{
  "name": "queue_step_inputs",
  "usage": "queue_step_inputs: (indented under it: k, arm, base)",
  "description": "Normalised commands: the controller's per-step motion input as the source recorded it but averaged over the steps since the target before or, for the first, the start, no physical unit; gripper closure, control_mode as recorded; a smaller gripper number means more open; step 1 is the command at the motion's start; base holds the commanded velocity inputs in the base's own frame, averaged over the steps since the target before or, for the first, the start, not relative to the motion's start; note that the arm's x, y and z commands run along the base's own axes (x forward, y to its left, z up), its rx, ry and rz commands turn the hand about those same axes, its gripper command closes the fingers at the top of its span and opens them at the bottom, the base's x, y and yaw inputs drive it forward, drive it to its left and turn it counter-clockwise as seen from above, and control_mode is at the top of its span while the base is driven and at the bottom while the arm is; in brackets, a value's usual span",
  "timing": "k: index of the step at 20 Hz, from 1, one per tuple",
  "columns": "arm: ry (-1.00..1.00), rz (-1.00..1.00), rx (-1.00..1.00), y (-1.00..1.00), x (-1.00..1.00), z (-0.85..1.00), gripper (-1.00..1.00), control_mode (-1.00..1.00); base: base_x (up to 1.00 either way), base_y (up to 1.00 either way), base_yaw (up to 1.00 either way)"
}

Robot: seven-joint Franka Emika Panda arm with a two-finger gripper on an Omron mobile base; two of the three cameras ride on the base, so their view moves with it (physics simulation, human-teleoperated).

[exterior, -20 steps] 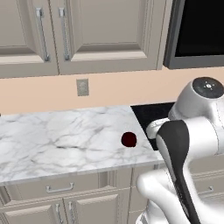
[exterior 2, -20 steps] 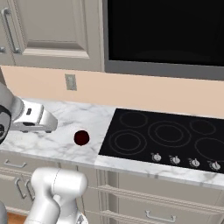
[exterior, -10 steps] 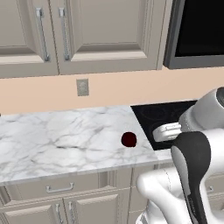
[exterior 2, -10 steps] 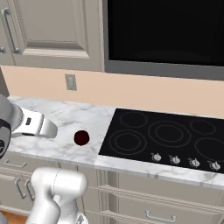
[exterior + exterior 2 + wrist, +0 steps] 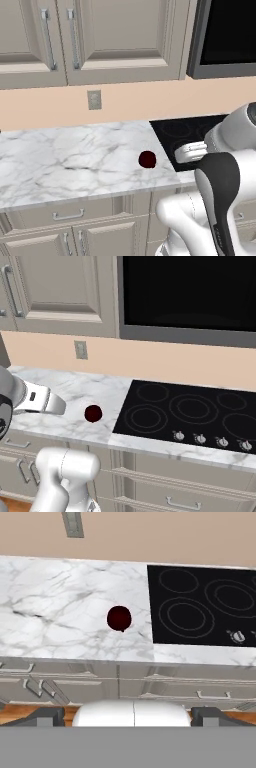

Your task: Clear the mugs and bowl far away from the sink.

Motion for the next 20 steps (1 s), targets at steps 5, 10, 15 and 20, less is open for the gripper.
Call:
queue_step_inputs:
  k: [5,10,15,20]
  arm:
    - [0.00,0.00,0.00,0.00,0.00,0.00,-1.00,1.00]
    - [0.00,0.00,0.00,0.00,0.00,0.00,-1.00,1.00]
    - [0.00,0.00,0.00,0.00,0.00,0.00,-1.00,1.00]
    - [0.00,0.00,0.00,0.00,0.00,0.00,-1.00,1.00]
  base:
    - [-0.14,0.05,0.00]
    - [-0.24,0.03,-0.01]
    - [-0.47,0.01,-0.07]
    - [-0.08,0.00,-0.39]
